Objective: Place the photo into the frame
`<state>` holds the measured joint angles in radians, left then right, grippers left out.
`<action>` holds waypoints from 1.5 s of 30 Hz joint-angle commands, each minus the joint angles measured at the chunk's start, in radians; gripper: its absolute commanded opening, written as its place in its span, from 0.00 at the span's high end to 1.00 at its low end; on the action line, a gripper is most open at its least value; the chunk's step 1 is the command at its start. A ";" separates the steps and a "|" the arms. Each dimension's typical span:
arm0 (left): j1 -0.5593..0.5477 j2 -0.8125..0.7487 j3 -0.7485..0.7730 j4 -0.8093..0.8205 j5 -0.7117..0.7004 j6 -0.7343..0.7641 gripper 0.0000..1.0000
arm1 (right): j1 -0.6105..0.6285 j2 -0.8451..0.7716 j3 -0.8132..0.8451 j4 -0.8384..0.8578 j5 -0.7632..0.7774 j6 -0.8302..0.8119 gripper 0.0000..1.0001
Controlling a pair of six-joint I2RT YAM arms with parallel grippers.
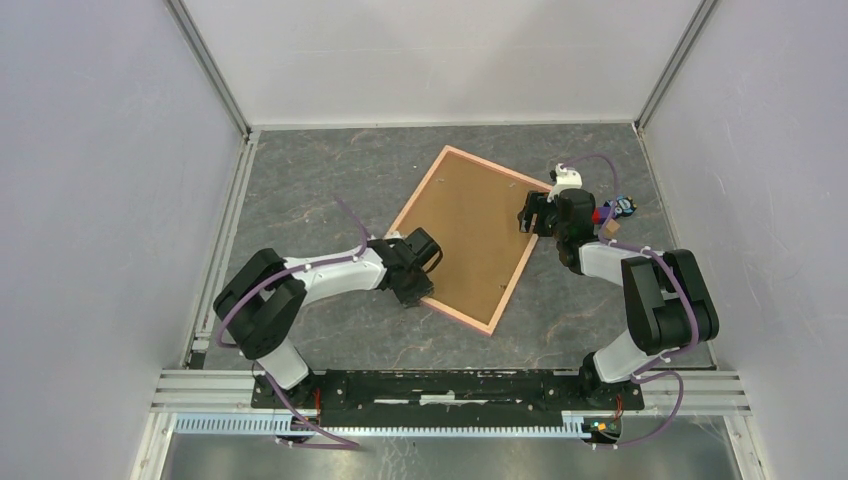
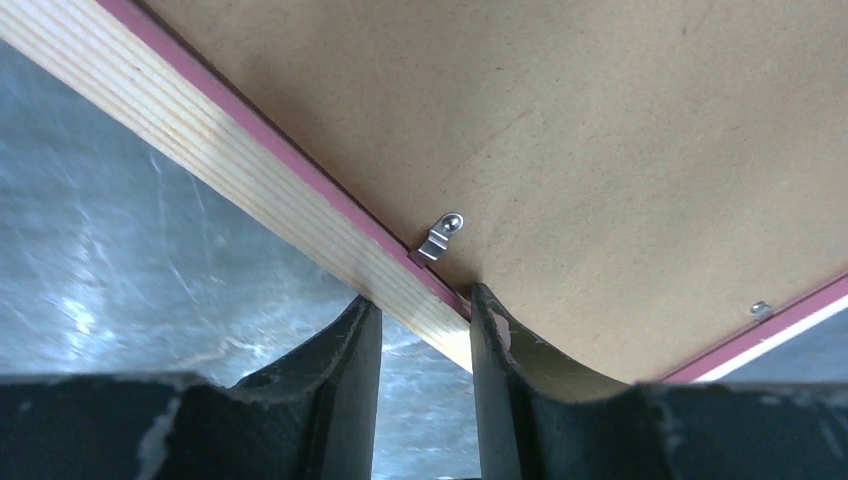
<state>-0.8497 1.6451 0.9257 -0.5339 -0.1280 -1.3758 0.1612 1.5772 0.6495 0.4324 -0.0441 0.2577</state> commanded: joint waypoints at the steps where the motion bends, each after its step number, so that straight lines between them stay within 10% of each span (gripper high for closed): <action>1: 0.023 0.056 0.016 -0.113 -0.142 0.431 0.97 | -0.004 -0.005 0.013 0.028 0.007 -0.005 0.24; 19: 0.159 0.262 0.261 -0.313 -0.324 1.013 0.98 | -0.004 -0.050 0.069 -0.133 0.134 -0.088 0.22; 45: 0.191 0.294 0.271 -0.299 -0.470 1.146 0.98 | 0.000 0.082 0.175 -0.214 0.083 -0.140 0.24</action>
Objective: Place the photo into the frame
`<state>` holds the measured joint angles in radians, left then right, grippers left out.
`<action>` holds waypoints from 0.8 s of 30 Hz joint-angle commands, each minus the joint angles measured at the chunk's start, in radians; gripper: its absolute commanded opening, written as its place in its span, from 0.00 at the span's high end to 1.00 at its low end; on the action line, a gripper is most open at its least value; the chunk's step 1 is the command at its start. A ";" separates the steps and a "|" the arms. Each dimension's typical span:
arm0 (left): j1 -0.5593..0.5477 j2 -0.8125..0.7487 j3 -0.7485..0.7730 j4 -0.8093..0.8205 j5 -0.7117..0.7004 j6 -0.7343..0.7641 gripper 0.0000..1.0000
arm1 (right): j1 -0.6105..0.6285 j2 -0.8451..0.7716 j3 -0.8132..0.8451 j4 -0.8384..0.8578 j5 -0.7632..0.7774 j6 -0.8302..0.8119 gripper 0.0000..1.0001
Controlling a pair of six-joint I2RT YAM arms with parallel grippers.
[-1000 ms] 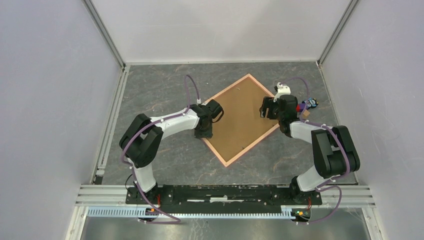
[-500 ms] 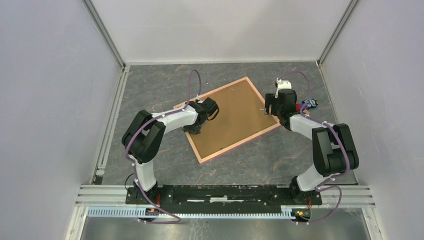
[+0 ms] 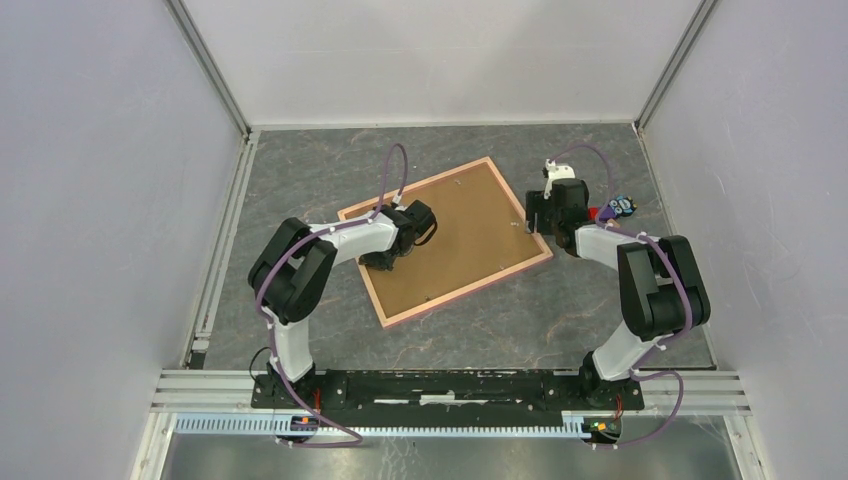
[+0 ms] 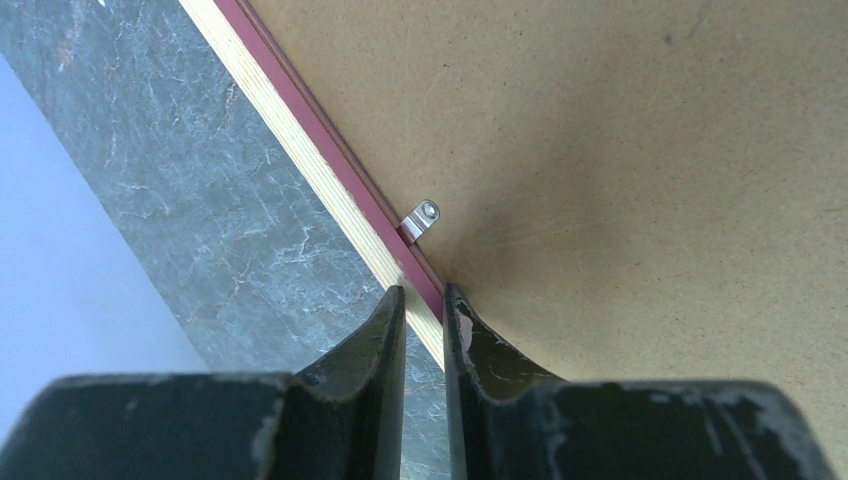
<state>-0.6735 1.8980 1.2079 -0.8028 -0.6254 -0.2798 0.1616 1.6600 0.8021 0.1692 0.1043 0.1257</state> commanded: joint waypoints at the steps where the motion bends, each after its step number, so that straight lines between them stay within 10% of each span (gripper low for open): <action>1: 0.014 0.043 -0.008 -0.030 0.030 0.054 0.98 | 0.002 0.000 0.020 0.058 -0.082 -0.012 0.24; 24: 0.014 0.056 -0.002 -0.034 0.044 0.056 0.98 | 0.047 0.048 0.078 -0.009 -0.102 -0.069 0.29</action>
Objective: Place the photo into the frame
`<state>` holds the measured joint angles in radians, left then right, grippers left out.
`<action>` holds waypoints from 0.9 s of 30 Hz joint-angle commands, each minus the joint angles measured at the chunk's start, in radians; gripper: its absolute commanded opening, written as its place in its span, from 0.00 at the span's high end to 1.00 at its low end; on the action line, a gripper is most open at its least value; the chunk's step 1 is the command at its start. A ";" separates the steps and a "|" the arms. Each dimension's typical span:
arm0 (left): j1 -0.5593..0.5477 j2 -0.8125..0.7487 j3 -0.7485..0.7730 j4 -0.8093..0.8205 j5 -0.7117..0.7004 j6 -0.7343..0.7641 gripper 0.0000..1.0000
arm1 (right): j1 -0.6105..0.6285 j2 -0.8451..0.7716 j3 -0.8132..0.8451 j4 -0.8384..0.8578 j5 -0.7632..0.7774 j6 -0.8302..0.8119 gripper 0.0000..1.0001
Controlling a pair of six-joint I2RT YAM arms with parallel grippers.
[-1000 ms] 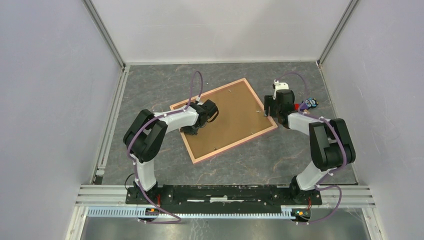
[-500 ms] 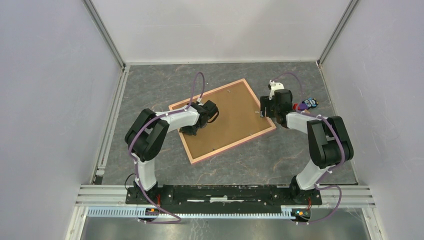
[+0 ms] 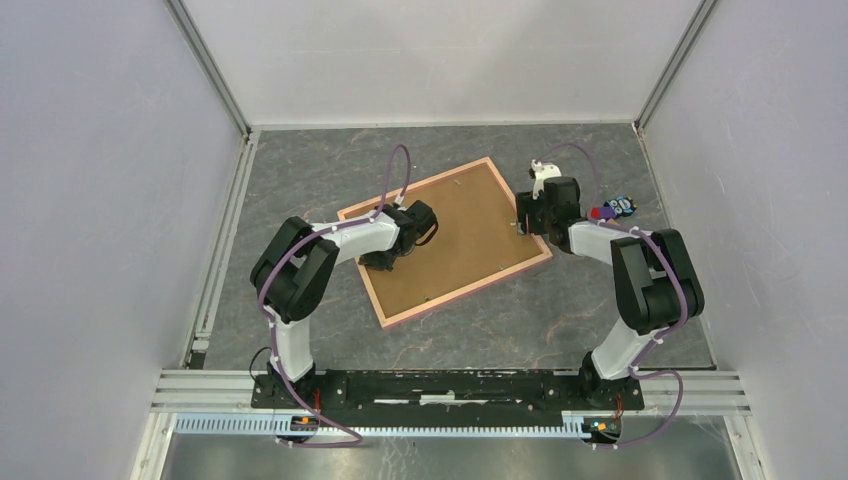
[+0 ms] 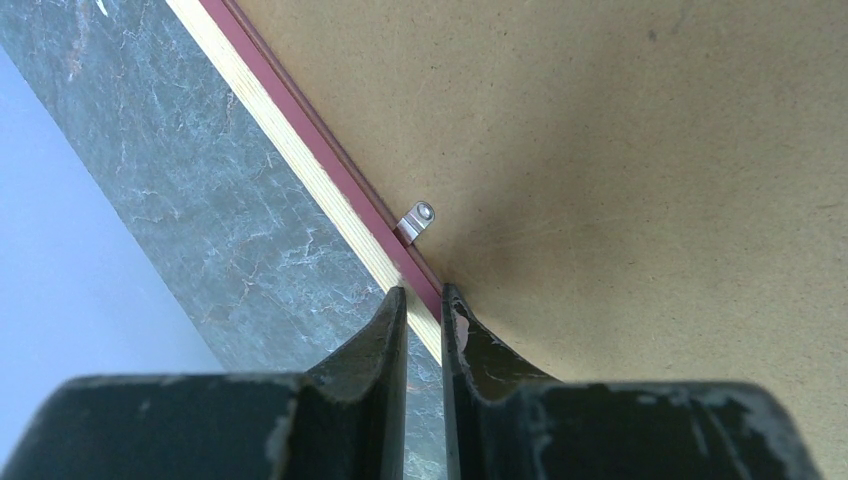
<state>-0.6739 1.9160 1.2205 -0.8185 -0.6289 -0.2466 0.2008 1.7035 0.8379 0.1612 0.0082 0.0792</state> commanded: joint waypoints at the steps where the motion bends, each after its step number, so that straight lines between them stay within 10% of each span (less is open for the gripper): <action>1: 0.014 0.038 -0.015 -0.017 0.049 0.023 0.98 | 0.010 0.003 0.043 -0.005 -0.007 -0.023 0.29; 27: 0.015 0.041 -0.014 -0.019 0.049 0.021 0.98 | 0.041 0.102 0.142 -0.119 0.049 -0.034 0.40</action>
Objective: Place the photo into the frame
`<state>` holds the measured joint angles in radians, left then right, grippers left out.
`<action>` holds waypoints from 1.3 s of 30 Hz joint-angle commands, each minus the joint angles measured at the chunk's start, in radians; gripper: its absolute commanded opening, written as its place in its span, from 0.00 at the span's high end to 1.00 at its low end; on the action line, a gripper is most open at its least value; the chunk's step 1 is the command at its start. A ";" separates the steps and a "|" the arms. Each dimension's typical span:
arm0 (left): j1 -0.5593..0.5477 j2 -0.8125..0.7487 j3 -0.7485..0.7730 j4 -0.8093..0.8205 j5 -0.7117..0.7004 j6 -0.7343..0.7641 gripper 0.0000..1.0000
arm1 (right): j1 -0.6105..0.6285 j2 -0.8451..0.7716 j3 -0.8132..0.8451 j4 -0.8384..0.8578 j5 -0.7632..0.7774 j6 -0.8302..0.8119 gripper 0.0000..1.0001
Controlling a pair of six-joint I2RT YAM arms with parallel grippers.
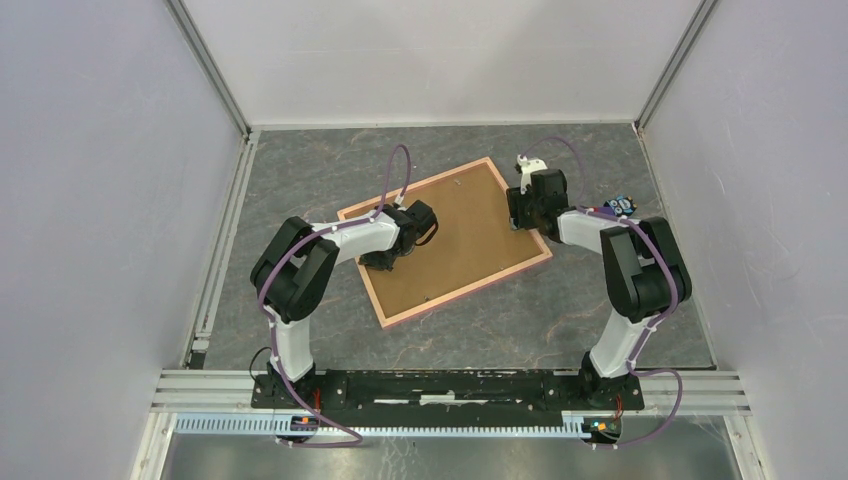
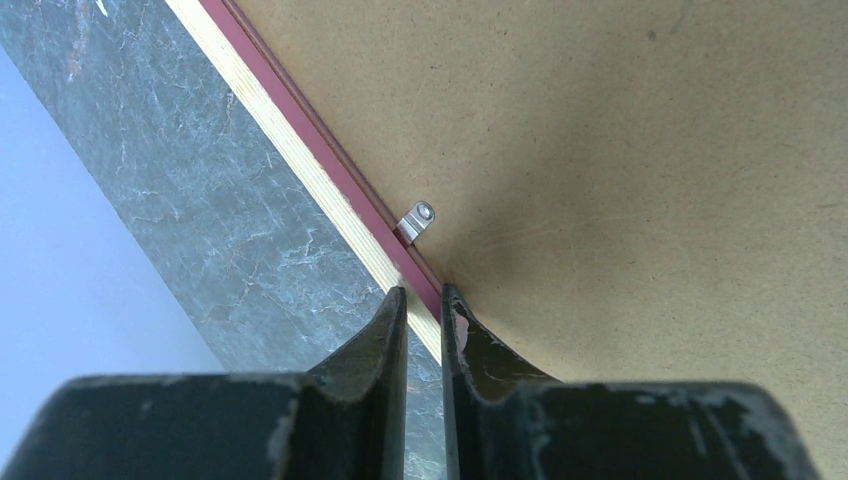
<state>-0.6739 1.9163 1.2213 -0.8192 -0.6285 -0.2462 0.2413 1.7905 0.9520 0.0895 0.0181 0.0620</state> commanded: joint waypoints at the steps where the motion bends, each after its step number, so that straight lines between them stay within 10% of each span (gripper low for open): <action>1: 0.014 0.040 -0.015 -0.017 0.047 0.021 0.98 | 0.000 0.005 0.026 -0.049 0.039 -0.020 0.39; 22: 0.014 0.035 -0.012 -0.018 0.052 0.019 0.98 | 0.001 -0.025 -0.021 -0.040 0.038 -0.019 0.37; 39: 0.010 0.034 -0.010 -0.017 0.062 0.018 0.98 | 0.007 0.037 0.024 -0.082 0.069 -0.001 0.56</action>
<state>-0.6739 1.9175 1.2236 -0.8219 -0.6270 -0.2459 0.2447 1.7729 0.9466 0.0502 0.0471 0.0593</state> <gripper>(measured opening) 0.211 0.460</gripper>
